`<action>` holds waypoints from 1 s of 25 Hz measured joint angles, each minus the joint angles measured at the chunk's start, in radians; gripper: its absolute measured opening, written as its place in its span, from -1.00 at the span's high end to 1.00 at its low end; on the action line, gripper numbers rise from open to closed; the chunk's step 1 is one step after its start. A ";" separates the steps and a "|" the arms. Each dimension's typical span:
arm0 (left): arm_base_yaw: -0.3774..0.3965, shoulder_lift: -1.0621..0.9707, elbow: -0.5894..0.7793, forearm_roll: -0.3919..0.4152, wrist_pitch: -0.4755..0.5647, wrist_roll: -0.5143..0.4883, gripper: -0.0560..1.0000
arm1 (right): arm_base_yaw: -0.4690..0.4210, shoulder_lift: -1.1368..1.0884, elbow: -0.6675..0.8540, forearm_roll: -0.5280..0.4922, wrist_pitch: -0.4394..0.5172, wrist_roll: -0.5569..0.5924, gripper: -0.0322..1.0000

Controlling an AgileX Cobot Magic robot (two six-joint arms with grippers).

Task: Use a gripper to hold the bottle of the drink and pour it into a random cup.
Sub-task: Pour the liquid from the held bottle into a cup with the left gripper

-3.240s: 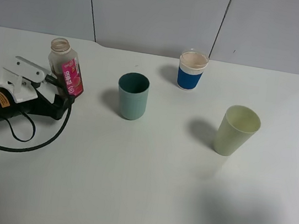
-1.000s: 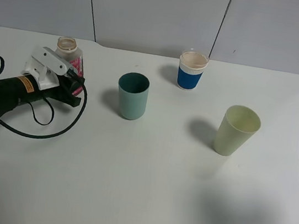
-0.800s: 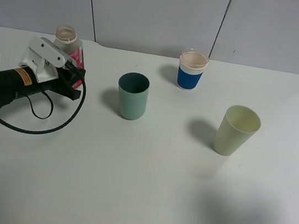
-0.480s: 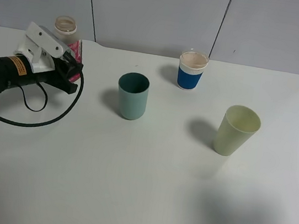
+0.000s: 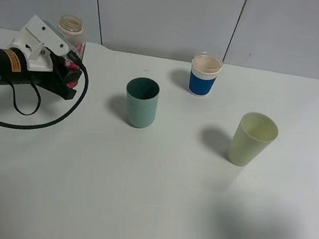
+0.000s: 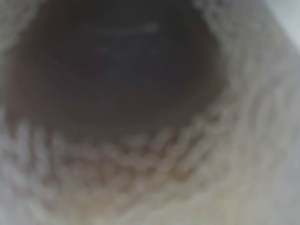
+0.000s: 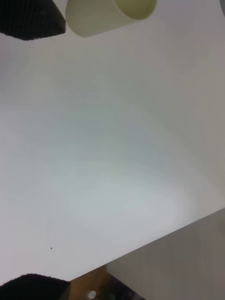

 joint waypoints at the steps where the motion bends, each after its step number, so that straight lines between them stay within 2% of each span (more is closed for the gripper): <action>1: -0.011 -0.008 -0.004 -0.005 0.023 0.000 0.28 | 0.000 0.000 0.000 0.000 0.000 0.000 -1.00; 8: -0.108 -0.020 -0.087 -0.018 0.228 0.000 0.28 | 0.000 0.000 0.000 0.000 0.000 0.000 -1.00; 16: -0.196 -0.020 -0.178 -0.017 0.392 0.004 0.28 | 0.000 0.000 0.000 0.000 0.000 0.000 -1.00; 25: -0.260 -0.025 -0.230 0.064 0.540 0.004 0.28 | 0.000 0.000 0.000 0.000 0.000 0.000 -1.00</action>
